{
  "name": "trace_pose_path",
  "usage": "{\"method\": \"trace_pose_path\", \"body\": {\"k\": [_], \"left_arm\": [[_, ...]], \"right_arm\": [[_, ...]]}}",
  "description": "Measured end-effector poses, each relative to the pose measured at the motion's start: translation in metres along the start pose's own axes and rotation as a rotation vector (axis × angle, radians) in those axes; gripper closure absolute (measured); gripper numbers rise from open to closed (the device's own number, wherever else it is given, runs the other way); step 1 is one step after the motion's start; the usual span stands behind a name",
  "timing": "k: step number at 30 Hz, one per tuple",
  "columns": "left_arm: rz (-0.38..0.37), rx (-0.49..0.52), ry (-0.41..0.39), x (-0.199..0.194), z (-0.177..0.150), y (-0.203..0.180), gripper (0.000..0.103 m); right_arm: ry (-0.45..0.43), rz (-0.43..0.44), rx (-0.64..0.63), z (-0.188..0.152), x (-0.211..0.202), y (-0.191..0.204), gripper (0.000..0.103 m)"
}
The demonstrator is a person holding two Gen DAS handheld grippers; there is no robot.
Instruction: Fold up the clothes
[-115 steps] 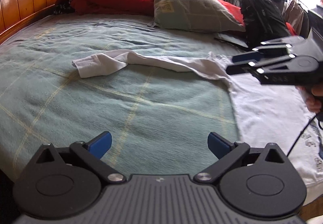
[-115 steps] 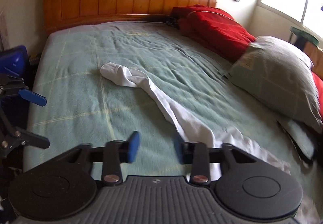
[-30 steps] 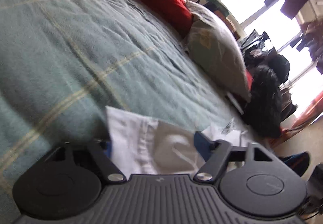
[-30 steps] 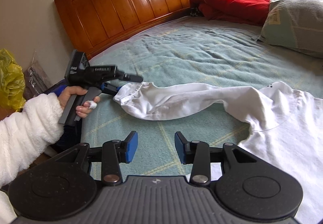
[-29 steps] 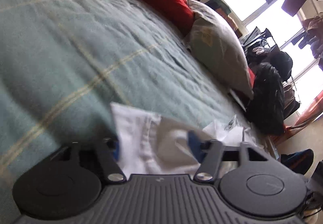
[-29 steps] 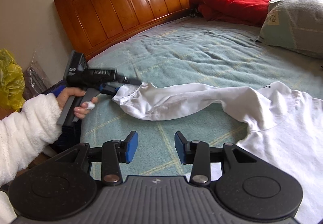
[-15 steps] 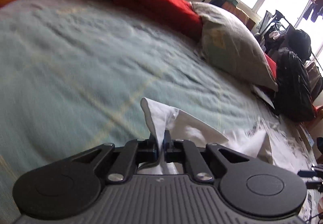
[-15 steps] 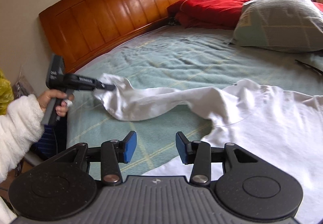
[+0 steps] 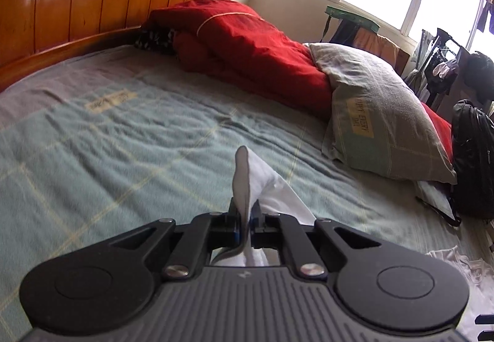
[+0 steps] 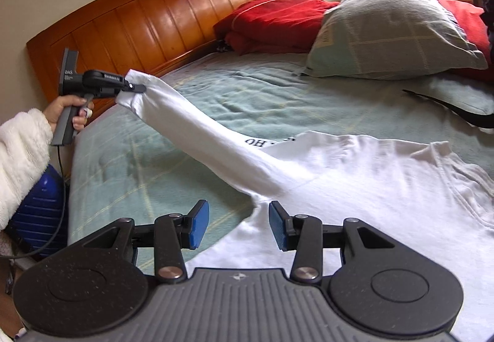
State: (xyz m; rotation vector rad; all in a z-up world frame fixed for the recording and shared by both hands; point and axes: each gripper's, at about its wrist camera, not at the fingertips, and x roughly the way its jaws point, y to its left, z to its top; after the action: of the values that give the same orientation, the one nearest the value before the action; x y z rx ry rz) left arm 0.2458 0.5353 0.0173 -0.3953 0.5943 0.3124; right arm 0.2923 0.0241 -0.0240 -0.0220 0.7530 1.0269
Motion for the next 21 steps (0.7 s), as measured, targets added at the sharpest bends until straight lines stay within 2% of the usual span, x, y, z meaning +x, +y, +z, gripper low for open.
{"method": "trace_pose_path", "body": {"k": [3,5,6,8,10,12,13,14,16,17,19,21], "left_arm": [[0.020,-0.007,0.014,0.004,-0.001,0.001,0.098],[0.071,-0.023,0.059,0.011,-0.005,0.007,0.096],[0.120,-0.024,0.068,0.013,-0.007,0.011,0.090],[0.233,-0.023,0.076,0.016,-0.009,0.019,0.090],[0.254,-0.038,0.076,0.012,-0.011,0.024,0.083],[0.264,-0.055,0.076,0.008,-0.012,0.029,0.080],[0.269,-0.064,0.075,0.006,-0.013,0.031,0.075],[0.254,-0.049,0.085,0.004,-0.016,0.027,0.071],[0.205,0.005,0.115,0.001,-0.024,0.010,0.051],[0.174,0.039,0.134,-0.001,-0.030,-0.001,0.048],[0.110,0.111,0.176,-0.002,-0.045,-0.026,0.032],[0.040,0.177,0.214,-0.005,-0.062,-0.050,0.027]], "right_arm": [[-0.002,-0.005,0.002,-0.002,-0.002,-0.003,0.053],[-0.002,-0.005,0.001,-0.002,-0.002,-0.005,0.051],[-0.002,-0.006,0.001,-0.002,-0.002,-0.005,0.049],[0.001,-0.004,0.003,-0.003,-0.001,-0.007,0.049],[0.004,-0.003,0.005,-0.003,0.001,-0.009,0.049],[0.005,-0.004,-0.006,-0.001,0.002,-0.010,0.049],[0.005,-0.007,-0.016,0.001,0.003,-0.010,0.049],[0.005,-0.013,-0.034,0.005,0.005,-0.011,0.049],[0.006,-0.027,-0.082,0.016,0.010,-0.012,0.049],[0.001,-0.036,-0.109,0.023,0.012,-0.012,0.049],[0.001,-0.047,-0.163,0.040,0.022,-0.014,0.050],[0.014,-0.052,-0.196,0.058,0.038,-0.019,0.050]]}}
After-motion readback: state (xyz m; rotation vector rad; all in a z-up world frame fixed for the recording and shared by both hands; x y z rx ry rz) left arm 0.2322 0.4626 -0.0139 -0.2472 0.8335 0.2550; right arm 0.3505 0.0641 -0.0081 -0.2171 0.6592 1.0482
